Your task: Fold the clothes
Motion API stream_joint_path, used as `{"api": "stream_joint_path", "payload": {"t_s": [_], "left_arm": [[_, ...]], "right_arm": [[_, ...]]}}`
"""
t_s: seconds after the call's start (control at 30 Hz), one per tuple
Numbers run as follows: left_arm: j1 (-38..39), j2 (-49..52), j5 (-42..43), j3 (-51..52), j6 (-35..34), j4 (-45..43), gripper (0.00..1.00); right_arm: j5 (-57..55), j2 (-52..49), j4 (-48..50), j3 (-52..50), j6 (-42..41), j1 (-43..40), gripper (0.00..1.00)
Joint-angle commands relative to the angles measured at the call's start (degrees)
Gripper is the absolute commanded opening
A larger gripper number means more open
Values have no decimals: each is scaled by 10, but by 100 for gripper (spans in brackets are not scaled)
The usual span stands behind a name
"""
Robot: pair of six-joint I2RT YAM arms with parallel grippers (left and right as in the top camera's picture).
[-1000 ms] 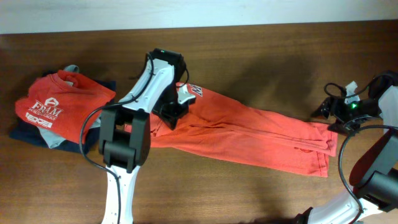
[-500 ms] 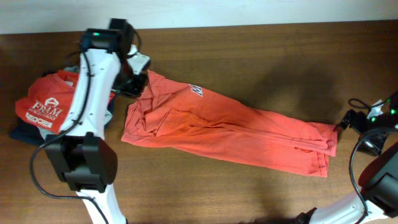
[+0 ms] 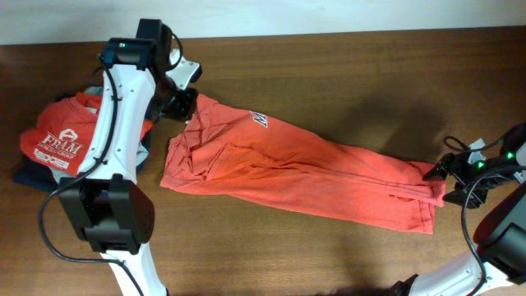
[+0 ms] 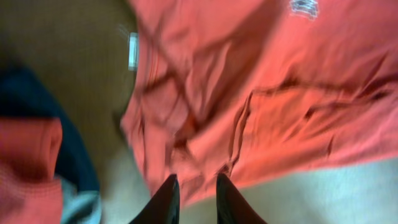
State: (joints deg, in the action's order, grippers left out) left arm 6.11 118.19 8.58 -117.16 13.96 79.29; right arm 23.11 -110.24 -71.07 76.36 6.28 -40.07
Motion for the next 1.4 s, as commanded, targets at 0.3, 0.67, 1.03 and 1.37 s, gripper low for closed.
{"api": "stream_joint_path", "payload": {"t_s": [0.3, 0.67, 1.03, 1.37], "left_arm": [[44, 42, 32, 102, 26, -123, 36], [43, 81, 28, 112, 26, -110, 37], [33, 81, -9, 89, 26, -89, 38], [30, 80, -4, 27, 23, -69, 38]], "right_arm": [[-24, -3, -24, -1, -12, 49, 82], [-177, -3, -25, -1, -71, 122, 81], [-307, -3, -47, -8, -148, 142, 80], [-248, -3, 39, -76, -121, 143, 77]]}}
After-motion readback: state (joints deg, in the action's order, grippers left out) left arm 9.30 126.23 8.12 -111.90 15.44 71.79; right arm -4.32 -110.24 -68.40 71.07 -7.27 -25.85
